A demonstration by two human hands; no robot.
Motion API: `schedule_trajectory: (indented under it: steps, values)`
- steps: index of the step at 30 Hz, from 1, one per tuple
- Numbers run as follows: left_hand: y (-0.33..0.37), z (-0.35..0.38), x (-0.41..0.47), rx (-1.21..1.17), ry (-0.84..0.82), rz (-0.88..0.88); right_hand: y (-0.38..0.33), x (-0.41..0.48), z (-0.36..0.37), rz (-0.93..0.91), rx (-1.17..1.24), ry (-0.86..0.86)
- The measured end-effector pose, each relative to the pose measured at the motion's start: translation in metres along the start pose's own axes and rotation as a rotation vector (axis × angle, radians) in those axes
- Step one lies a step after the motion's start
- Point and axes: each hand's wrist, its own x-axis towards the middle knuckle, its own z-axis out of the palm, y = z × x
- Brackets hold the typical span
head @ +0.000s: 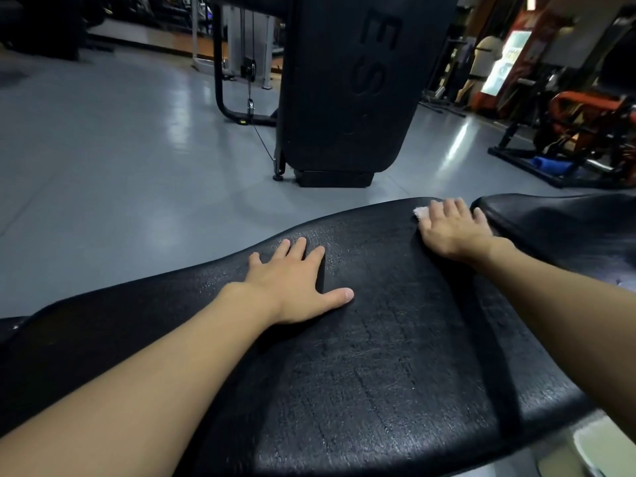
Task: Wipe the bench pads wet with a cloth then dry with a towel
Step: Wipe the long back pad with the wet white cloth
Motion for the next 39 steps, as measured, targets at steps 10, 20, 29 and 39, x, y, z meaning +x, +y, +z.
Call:
schedule_trajectory:
  steps: [10,20,29,39]
  values:
    - [-0.084,0.013,-0.086,-0.024,0.08,-0.077,-0.153,-0.082,0.014,-0.315,-0.017,-0.051]
    - [-0.156,0.035,-0.181,-0.021,0.161,-0.269,-0.286,-0.155,0.034,-0.611,-0.017,-0.087]
    - [-0.194,0.049,-0.239,-0.076,0.207,-0.356,-0.345,-0.184,0.034,-0.77,0.096,-0.179]
    - [-0.202,0.048,-0.251,-0.127,0.183,-0.421,-0.401,-0.21,0.051,-0.877,-0.036,-0.12]
